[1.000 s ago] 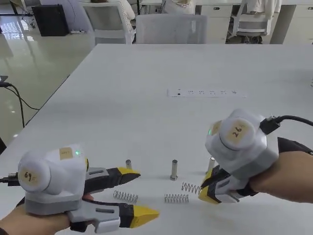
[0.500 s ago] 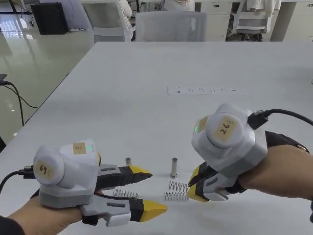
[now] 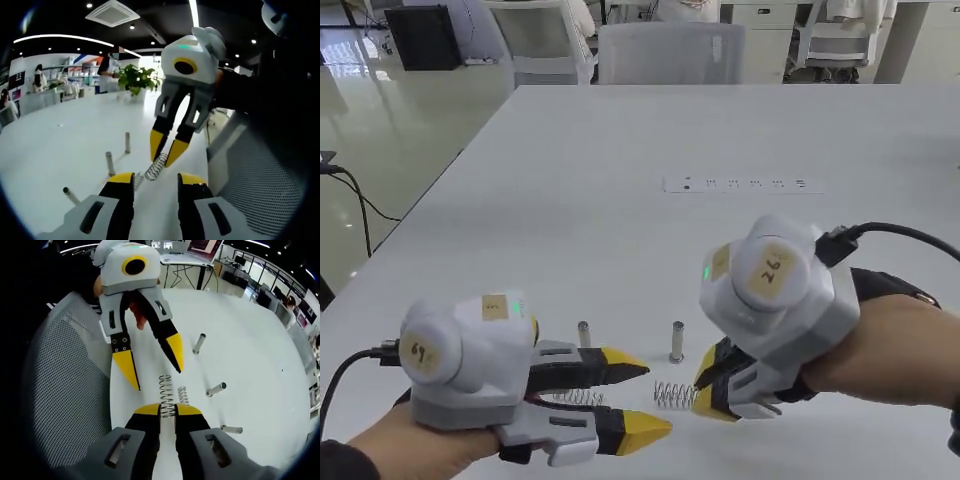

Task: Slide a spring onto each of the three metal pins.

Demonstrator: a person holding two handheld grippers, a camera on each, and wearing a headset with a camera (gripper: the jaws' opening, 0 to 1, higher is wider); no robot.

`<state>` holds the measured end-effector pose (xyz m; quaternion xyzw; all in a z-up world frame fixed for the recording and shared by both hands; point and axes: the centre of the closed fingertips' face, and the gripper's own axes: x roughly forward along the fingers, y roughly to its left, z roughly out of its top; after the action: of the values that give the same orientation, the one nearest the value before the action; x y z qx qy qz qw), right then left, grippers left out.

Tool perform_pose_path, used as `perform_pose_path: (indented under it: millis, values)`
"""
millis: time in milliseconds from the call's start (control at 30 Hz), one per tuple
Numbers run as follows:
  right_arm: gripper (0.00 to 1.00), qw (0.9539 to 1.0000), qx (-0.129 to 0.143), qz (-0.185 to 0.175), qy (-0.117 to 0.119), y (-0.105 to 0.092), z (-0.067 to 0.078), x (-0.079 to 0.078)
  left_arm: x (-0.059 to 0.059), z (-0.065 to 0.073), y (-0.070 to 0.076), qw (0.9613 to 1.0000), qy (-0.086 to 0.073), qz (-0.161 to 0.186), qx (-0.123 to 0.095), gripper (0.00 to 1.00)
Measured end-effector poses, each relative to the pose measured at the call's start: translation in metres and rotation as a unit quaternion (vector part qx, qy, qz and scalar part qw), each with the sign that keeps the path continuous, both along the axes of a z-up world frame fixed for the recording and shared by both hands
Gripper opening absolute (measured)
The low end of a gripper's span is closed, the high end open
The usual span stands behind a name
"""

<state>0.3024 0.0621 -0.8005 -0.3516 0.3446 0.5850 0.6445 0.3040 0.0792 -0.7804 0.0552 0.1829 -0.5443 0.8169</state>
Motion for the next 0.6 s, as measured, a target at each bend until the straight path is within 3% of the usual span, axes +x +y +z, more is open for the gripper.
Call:
perform_pose_path:
  millis: [333,600]
  values:
    - [0.07,0.9995,0.000,0.031,0.001,0.002,0.002,-0.009,-0.008,-0.002,-0.006,0.9997,0.004,-0.023,0.001,0.16]
    - [0.07,0.9989,-0.002,0.046,0.000,0.002,0.002,-0.014,-0.010,-0.001,-0.007,0.9994,-0.006,-0.034,0.003,0.07]
